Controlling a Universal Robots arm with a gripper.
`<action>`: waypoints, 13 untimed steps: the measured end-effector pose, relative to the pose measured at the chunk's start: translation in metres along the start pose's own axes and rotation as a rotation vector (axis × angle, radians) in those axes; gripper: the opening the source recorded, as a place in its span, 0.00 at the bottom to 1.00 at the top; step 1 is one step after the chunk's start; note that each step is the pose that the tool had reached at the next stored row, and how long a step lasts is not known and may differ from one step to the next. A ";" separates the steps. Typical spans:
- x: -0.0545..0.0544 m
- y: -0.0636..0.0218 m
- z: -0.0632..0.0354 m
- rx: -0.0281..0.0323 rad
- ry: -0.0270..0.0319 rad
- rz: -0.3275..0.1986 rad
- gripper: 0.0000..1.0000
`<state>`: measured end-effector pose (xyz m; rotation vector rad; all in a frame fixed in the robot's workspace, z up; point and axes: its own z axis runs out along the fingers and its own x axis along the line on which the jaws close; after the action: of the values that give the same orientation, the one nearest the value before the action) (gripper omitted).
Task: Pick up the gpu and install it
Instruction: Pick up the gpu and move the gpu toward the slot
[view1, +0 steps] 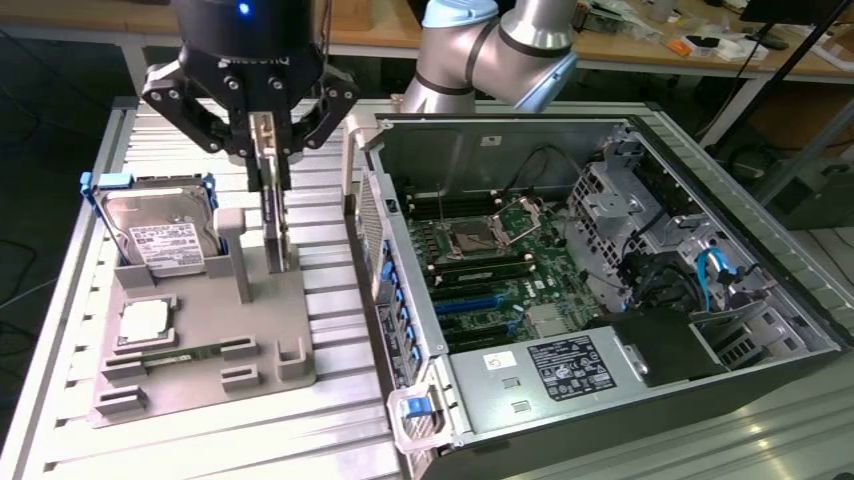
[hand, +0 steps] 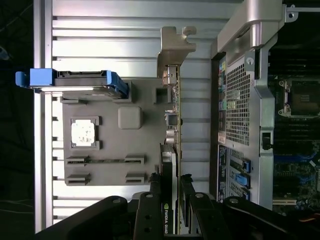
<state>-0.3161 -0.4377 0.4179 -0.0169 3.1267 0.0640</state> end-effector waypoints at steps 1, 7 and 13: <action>0.000 0.0001 -0.0031 0.0000 0.0000 0.000 0.27; 0.000 0.0007 -0.0175 -0.0001 -0.0001 0.000 0.27; -0.001 0.0013 -0.0315 0.0000 -0.0002 0.000 0.27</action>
<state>-0.3157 -0.4378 0.4495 -0.0169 3.1265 0.0640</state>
